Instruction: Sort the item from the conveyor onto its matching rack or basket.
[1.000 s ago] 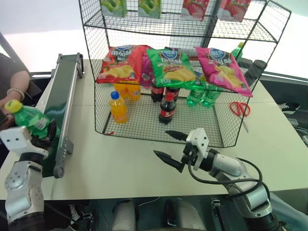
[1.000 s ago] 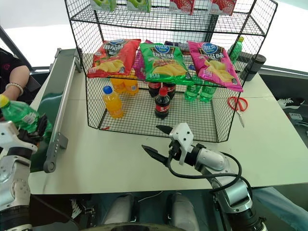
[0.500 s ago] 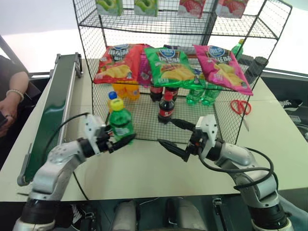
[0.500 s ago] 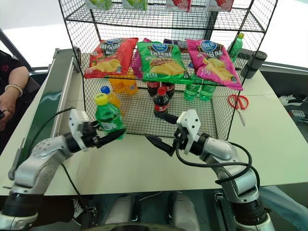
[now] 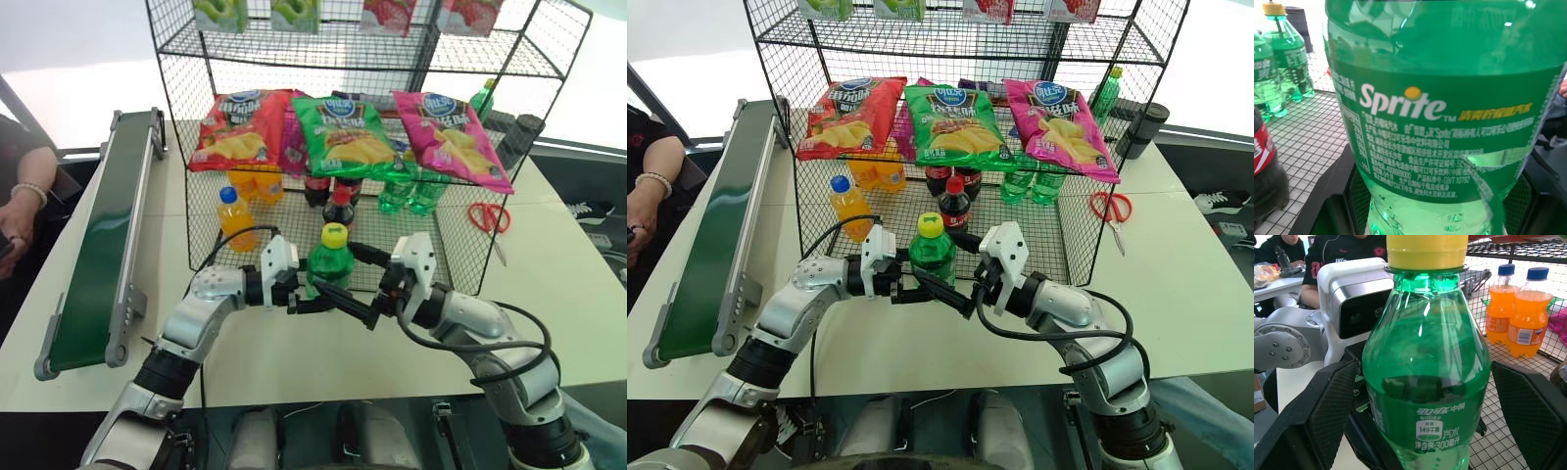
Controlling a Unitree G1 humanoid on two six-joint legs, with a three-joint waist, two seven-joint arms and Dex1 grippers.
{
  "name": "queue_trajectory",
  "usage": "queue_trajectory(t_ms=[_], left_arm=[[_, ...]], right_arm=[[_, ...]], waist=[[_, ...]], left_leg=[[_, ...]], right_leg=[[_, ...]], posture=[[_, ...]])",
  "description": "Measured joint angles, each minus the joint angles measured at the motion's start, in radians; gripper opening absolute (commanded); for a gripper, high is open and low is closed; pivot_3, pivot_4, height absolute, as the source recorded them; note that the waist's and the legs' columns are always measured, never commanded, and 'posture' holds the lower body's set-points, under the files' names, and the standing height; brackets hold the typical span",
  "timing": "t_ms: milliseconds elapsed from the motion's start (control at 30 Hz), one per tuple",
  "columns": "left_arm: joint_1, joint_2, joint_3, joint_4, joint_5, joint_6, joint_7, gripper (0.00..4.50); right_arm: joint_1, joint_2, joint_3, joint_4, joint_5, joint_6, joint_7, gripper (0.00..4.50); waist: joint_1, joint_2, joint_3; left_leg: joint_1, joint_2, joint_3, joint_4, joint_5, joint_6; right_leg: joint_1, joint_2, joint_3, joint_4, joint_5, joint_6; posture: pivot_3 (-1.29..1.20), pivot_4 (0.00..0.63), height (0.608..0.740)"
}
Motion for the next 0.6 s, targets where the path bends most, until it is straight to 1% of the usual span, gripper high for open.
queue_trajectory(t_ms=[133, 233, 267, 300, 433, 500, 567, 600], left_arm=[[-0.003, -0.004, 0.001, 0.005, 0.014, -0.019, -0.011, 2.76], [-0.003, -0.004, 0.001, 0.006, 0.018, -0.025, -0.016, 2.76], [-0.003, -0.003, 0.002, 0.005, 0.02, -0.026, -0.02, 2.76], [-0.003, -0.003, 0.002, 0.005, 0.021, -0.026, -0.021, 2.76], [-0.003, -0.003, 0.002, 0.005, 0.024, -0.026, -0.023, 2.76], [-0.003, -0.003, 0.004, 0.004, 0.023, -0.022, -0.024, 3.79], [-0.003, -0.002, 0.006, 0.001, 0.019, -0.018, -0.027, 4.45], [-0.003, -0.002, 0.008, 0.0, 0.02, -0.018, -0.025, 4.45]], right_arm=[[0.0, 0.002, 0.002, -0.005, 0.002, 0.007, -0.005, 4.5], [0.0, 0.001, 0.002, -0.005, 0.008, 0.018, -0.005, 3.65], [0.0, 0.001, 0.001, -0.005, 0.009, 0.02, -0.005, 3.19], [0.0, 0.001, 0.001, -0.005, 0.009, 0.021, -0.005, 2.97], [-0.001, 0.001, 0.001, -0.005, 0.01, 0.023, -0.005, 2.96], [-0.002, 0.002, 0.001, -0.005, 0.009, 0.024, -0.005, 2.96], [-0.002, 0.003, 0.003, -0.002, 0.009, 0.027, -0.005, 2.96], [-0.002, 0.005, 0.003, -0.001, 0.009, 0.028, -0.006, 2.96]], waist=[[0.0, 0.0, 0.0], [0.0, 0.0, 0.0], [0.0, 0.0, 0.0], [0.0, 0.0, 0.0], [0.0, 0.0, 0.0], [0.0, 0.0, 0.0], [0.0, 0.0, 0.0], [0.0, 0.0, 0.0]], left_leg=[[0.0, 0.0, 0.0, 0.0, 0.0, 0.0], [0.0, 0.0, 0.0, 0.0, 0.0, 0.0], [0.0, 0.0, 0.0, 0.0, 0.0, 0.0], [0.0, 0.0, 0.0, 0.001, 0.0, 0.0], [0.0, 0.0, 0.0, 0.001, 0.0, 0.0], [0.0, 0.0, 0.0, 0.001, 0.0, 0.0], [0.0, 0.0, -0.001, 0.001, 0.0, 0.0], [0.0, 0.0, 0.0, 0.001, 0.0, 0.0]], right_leg=[[0.001, -0.001, 0.0, 0.0, 0.0, 0.0], [0.001, -0.001, 0.0, 0.0, 0.0, 0.0], [0.001, -0.001, 0.0, 0.0, 0.0, 0.0], [0.001, -0.001, 0.0, 0.0, 0.0, 0.0], [0.001, -0.001, 0.0, 0.0, 0.0, 0.0], [0.002, -0.001, 0.0, 0.0, 0.0, 0.0], [0.002, -0.001, 0.0, 0.0, 0.0, 0.0], [0.002, -0.001, 0.0, 0.0, 0.0, 0.0]], posture=[[0.0, 0.15, 0.735], [0.0, 0.15, 0.735], [0.0, 0.15, 0.735], [0.0, 0.15, 0.735], [0.0, 0.15, 0.735], [0.0, 0.15, 0.735], [0.0, 0.15, 0.735], [0.0, 0.15, 0.735]])
